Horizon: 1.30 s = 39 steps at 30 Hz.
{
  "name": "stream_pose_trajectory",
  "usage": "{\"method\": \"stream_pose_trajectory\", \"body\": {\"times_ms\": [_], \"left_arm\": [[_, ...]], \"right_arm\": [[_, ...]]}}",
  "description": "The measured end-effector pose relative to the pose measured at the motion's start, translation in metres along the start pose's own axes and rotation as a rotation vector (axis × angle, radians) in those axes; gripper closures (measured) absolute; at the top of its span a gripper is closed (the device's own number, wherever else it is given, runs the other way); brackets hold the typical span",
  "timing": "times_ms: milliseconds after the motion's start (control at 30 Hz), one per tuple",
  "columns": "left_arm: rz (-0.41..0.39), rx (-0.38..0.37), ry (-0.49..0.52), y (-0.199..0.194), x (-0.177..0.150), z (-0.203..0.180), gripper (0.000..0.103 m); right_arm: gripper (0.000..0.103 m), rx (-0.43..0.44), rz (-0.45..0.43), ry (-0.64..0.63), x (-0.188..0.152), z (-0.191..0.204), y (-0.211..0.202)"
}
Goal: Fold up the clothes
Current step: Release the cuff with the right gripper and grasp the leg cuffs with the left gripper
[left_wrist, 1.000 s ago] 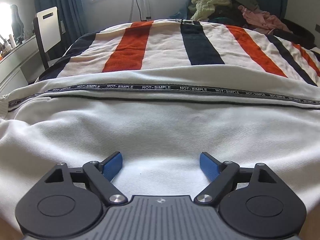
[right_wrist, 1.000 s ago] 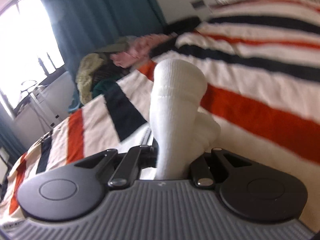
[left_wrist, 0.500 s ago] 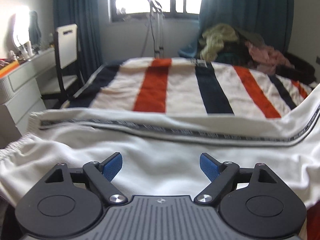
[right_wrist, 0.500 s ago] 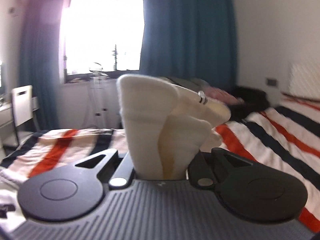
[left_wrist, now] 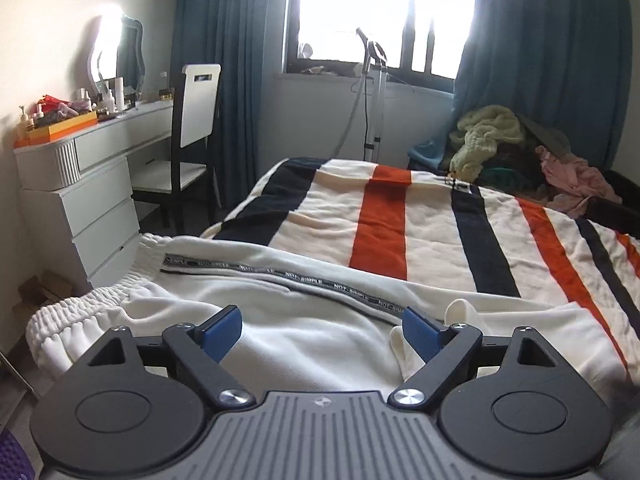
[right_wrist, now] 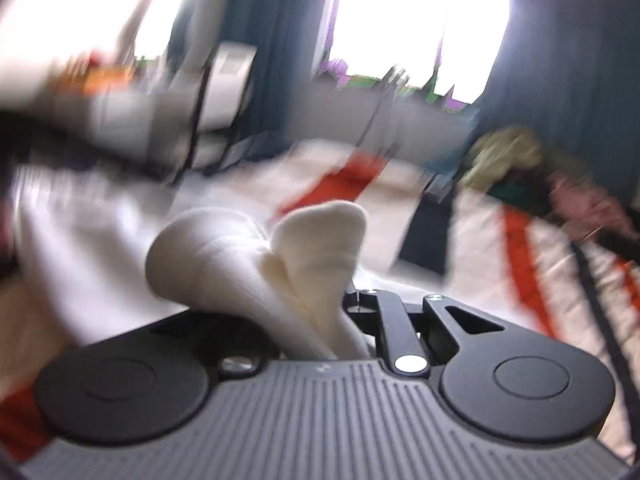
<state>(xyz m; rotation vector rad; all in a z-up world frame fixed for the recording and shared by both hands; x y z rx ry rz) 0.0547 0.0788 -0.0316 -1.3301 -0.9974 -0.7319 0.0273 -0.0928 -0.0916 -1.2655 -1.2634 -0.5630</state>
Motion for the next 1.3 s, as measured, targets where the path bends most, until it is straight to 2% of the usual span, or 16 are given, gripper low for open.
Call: {"method": "stream_pose_trajectory", "body": {"times_ms": [67, 167, 267, 333, 500, 600, 733, 833, 1000, 1067, 1200, 1267, 1300], "left_arm": [[0.016, -0.012, -0.007, 0.004, -0.003, -0.001, 0.014], [0.030, -0.036, -0.011, 0.012, -0.006, -0.006, 0.014], [0.032, -0.064, -0.029, 0.019, -0.007, -0.011, 0.014], [0.033, -0.077, -0.047, 0.022, -0.008, -0.012, 0.014], [0.028, -0.089, -0.084, 0.020, -0.008, -0.010, 0.014], [0.011, -0.094, -0.091, 0.016, -0.007, -0.011, 0.013], [0.004, -0.112, -0.093, 0.013, -0.011, -0.017, 0.012], [0.035, -0.146, -0.095, 0.018, -0.019, -0.025, 0.011], [0.147, -0.202, -0.136, 0.049, -0.040, -0.041, 0.012], [0.189, -0.197, -0.148, 0.069, -0.043, -0.045, 0.014], [0.263, -0.204, -0.161, 0.115, -0.044, -0.055, 0.029], [0.280, -0.219, -0.148, 0.131, -0.046, -0.059, 0.032], [0.283, -0.225, -0.134, 0.138, -0.046, -0.061, 0.037]], "right_arm": [[0.090, 0.019, 0.043, -0.042, -0.019, 0.013, 0.011], [0.087, 0.024, 0.046, -0.072, -0.022, 0.017, 0.012], [0.082, 0.050, 0.081, -0.005, -0.019, 0.012, 0.012], [0.075, 0.071, 0.114, 0.059, -0.017, 0.009, 0.011], [0.024, 0.219, 0.173, 0.243, -0.018, -0.002, -0.014], [0.022, 0.323, 0.157, 0.331, -0.013, -0.009, -0.030], [0.021, 0.369, 0.091, 0.449, -0.005, -0.031, -0.056], [0.021, 0.312, 0.069, 0.552, -0.004, -0.058, -0.065], [0.021, 0.052, 0.134, 0.640, -0.019, -0.101, -0.057], [0.021, 0.001, 0.162, 0.634, -0.027, -0.105, -0.049], [0.022, -0.066, 0.211, 0.617, -0.043, -0.107, -0.031], [0.021, -0.099, 0.235, 0.608, -0.051, -0.108, -0.022], [0.019, -0.116, 0.247, 0.604, -0.055, -0.109, -0.018]]}}
Point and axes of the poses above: each gripper's, at about its wrist camera, not at the fingertips, and y roughly the way its jaws point, z to its left, x to its top, the point moved 3 cm from there along y, roughly the way its jaws point, and after that the axes turned 7 degrees about -z, right-handed, at the moved point
